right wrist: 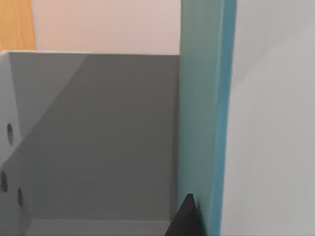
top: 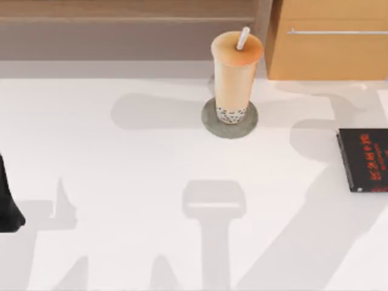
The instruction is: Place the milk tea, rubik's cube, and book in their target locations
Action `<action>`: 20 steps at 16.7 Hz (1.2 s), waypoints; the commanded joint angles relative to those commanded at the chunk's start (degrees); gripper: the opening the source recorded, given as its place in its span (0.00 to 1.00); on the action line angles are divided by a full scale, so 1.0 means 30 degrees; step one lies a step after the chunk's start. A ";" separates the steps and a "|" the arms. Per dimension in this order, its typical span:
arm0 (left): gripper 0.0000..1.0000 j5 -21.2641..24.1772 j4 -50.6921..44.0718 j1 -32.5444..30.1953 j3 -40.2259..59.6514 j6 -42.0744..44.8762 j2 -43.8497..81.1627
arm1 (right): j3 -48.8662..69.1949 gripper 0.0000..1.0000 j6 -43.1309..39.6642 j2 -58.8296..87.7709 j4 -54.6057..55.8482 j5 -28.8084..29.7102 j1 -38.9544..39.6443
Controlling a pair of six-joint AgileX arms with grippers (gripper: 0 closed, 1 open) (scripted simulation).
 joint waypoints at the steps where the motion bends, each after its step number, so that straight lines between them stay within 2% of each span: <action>1: 1.00 0.0000 0.0000 0.0000 0.0000 0.0000 0.0000 | -0.0052 0.00 0.0001 -0.0067 -0.0031 -0.0016 -0.0015; 11: 1.00 0.0000 0.0000 0.0000 0.0000 0.0000 0.0000 | -0.0908 0.00 0.0608 -0.1274 0.0065 0.0159 -0.0052; 15: 1.00 0.0000 0.0000 0.0000 0.0000 0.0000 0.0000 | -0.3428 0.00 0.3985 -0.3907 0.2062 0.1886 0.0155; 20: 1.00 0.0000 0.0000 0.0000 0.0000 0.0000 0.0000 | -0.8512 0.00 1.0598 -0.7996 0.5305 0.4740 0.0884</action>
